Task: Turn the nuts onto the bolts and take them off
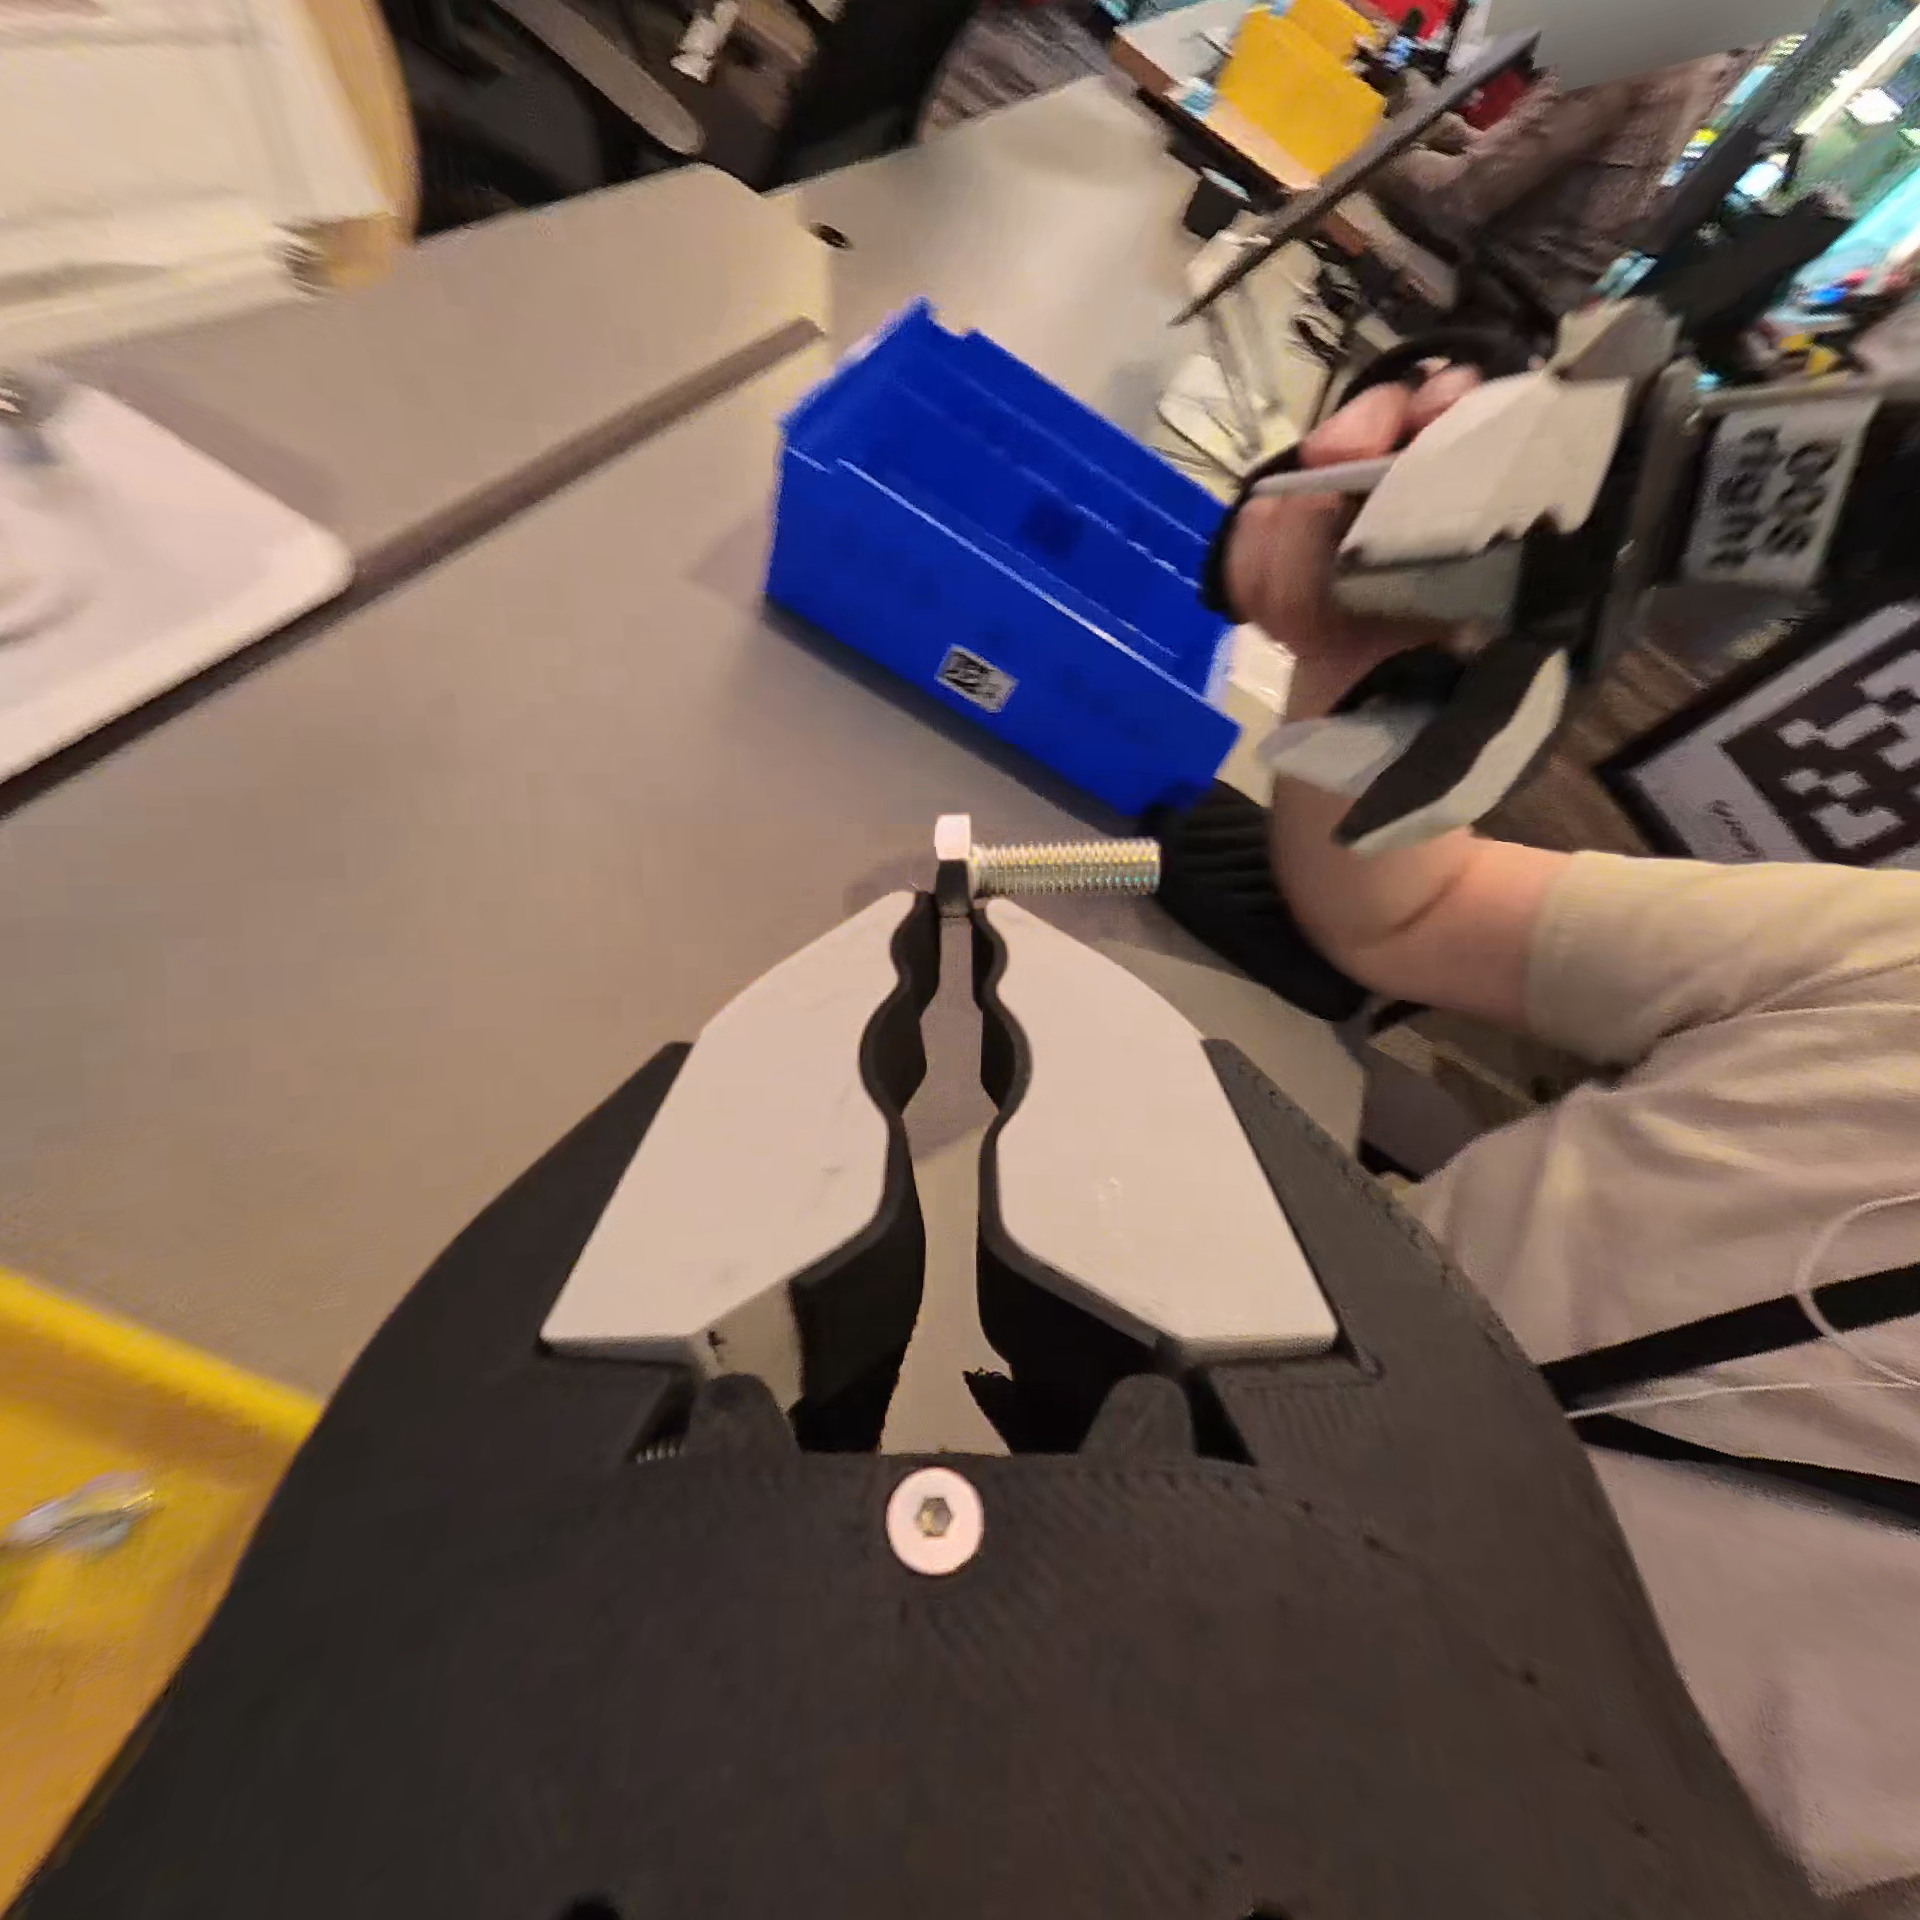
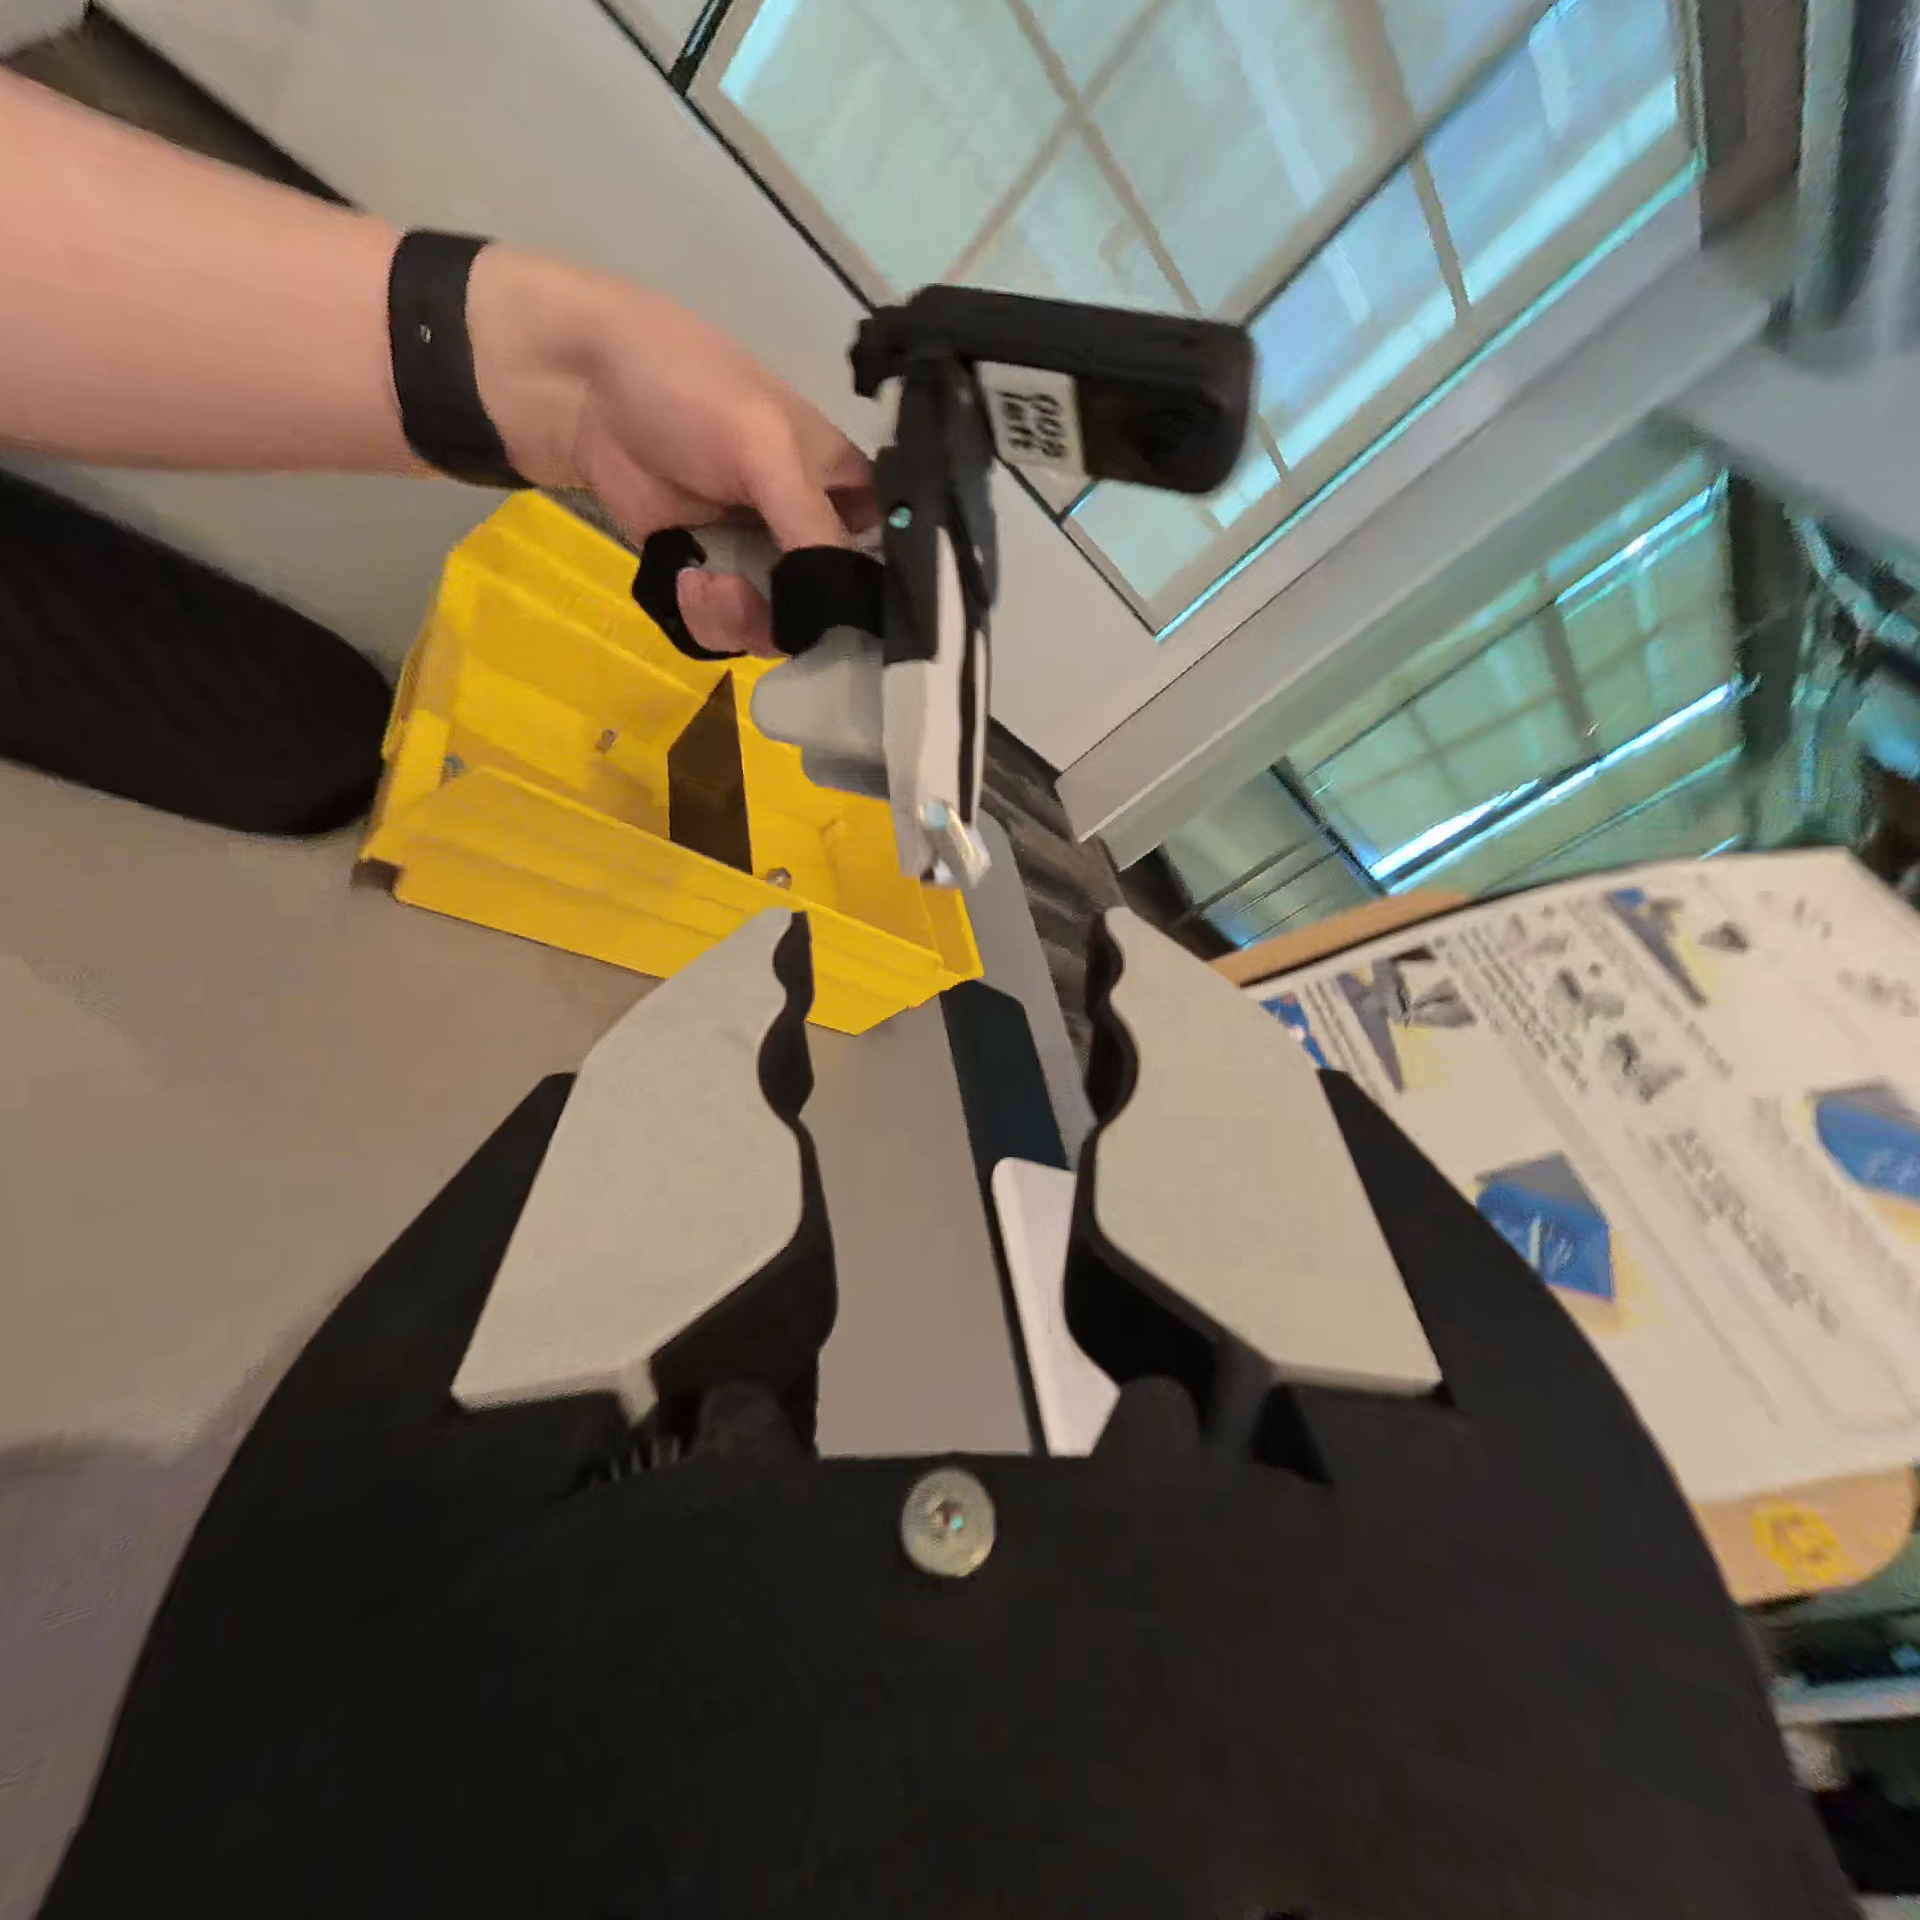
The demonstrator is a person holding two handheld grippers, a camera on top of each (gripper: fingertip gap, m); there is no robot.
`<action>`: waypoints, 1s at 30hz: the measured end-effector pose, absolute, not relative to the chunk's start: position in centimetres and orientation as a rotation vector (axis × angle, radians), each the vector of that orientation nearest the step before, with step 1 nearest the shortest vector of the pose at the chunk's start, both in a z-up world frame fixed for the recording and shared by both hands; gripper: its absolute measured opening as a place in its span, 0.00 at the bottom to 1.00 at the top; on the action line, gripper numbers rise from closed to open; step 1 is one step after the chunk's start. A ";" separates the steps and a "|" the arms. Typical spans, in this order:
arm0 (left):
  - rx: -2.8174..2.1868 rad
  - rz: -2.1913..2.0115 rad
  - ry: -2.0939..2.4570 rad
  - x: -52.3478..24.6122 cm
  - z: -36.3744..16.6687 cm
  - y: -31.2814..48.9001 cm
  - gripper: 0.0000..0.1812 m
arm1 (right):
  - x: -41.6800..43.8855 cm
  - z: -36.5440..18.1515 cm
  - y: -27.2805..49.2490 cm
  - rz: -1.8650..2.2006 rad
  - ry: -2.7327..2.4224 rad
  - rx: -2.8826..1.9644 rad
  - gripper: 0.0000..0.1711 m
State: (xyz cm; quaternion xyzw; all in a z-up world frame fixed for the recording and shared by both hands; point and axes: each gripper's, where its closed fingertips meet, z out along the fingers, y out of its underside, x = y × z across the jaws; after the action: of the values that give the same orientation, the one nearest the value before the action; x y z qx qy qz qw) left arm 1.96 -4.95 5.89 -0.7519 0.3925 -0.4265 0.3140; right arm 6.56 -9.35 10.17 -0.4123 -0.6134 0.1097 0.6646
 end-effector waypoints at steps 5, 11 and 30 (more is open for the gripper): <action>-2.022 -1.293 1.108 5.9 5.1 -8.3 0.03 | 5.0 9.2 -10.4 0.212 -1.424 -0.846 0.20; -2.012 -1.338 1.140 6.8 4.9 -9.8 0.03 | 5.3 8.0 -10.4 0.231 -1.496 -0.879 0.06; -1.599 -0.834 0.949 2.9 11.3 -8.2 0.49 | 6.1 -11.0 -0.5 0.730 -1.320 -1.937 0.06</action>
State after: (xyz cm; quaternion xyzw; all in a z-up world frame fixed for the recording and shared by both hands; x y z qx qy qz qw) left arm 2.93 -8.16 11.33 -0.6683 0.3964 -0.3485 0.5242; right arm 6.13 -0.55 -11.03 -0.7429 -0.5064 0.2802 0.3365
